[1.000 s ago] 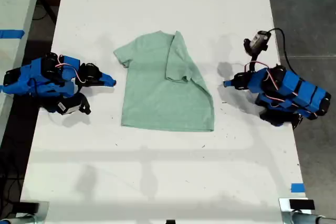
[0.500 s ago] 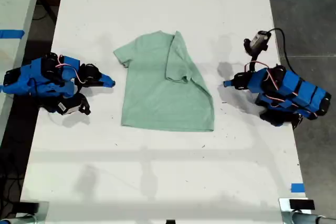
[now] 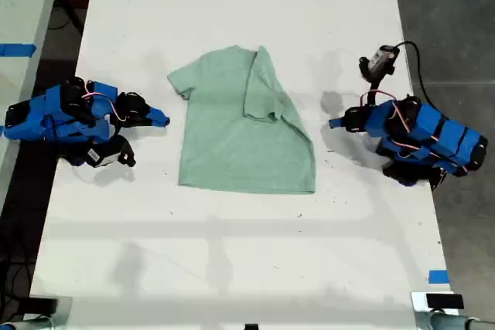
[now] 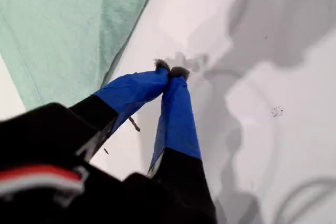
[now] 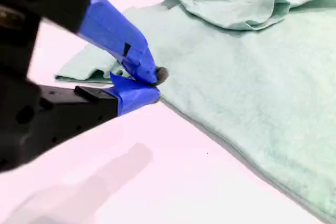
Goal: Fold t shirt
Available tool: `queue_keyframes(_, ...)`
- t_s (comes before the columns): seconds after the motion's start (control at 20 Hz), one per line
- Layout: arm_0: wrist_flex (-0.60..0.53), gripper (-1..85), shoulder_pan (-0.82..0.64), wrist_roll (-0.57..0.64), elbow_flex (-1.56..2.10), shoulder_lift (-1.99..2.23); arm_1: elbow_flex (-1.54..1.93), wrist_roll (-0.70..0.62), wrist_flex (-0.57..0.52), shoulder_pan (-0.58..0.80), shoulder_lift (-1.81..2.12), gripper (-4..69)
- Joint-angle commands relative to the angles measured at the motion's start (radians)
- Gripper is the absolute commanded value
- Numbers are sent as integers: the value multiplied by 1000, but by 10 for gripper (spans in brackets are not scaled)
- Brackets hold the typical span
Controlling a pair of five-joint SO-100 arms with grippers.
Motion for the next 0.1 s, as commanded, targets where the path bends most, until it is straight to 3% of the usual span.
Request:
queue_keyframes(0.0, -18, -2, -46, -14, -103, 6, 2, 9, 3, 12, 9, 10)
queue_keyframes(0.05, -18, -2, -66, -14, -106, 6, 2, 9, 3, 12, 9, 10)
